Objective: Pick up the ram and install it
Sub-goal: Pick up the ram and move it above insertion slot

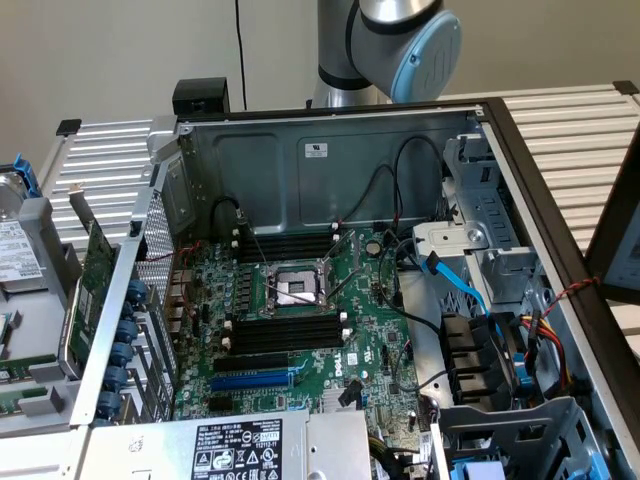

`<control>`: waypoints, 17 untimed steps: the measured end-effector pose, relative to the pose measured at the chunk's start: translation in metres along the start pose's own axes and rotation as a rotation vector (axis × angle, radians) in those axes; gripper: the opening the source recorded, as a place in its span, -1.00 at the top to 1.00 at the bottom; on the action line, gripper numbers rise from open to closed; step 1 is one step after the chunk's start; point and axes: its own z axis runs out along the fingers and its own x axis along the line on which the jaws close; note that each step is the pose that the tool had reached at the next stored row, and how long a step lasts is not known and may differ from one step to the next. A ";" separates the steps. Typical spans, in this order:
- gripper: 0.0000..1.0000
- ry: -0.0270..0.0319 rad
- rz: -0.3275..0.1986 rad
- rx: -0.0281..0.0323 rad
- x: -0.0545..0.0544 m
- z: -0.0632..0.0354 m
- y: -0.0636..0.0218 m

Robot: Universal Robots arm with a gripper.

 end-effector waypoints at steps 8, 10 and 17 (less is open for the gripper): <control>0.79 -0.0026 -0.145 0.0003 0.000 0.0012 0.0000; 0.79 -0.0033 -0.181 0.0002 0.000 0.0013 0.0001; 0.79 -0.0036 -0.195 -0.0001 0.002 0.0029 0.0004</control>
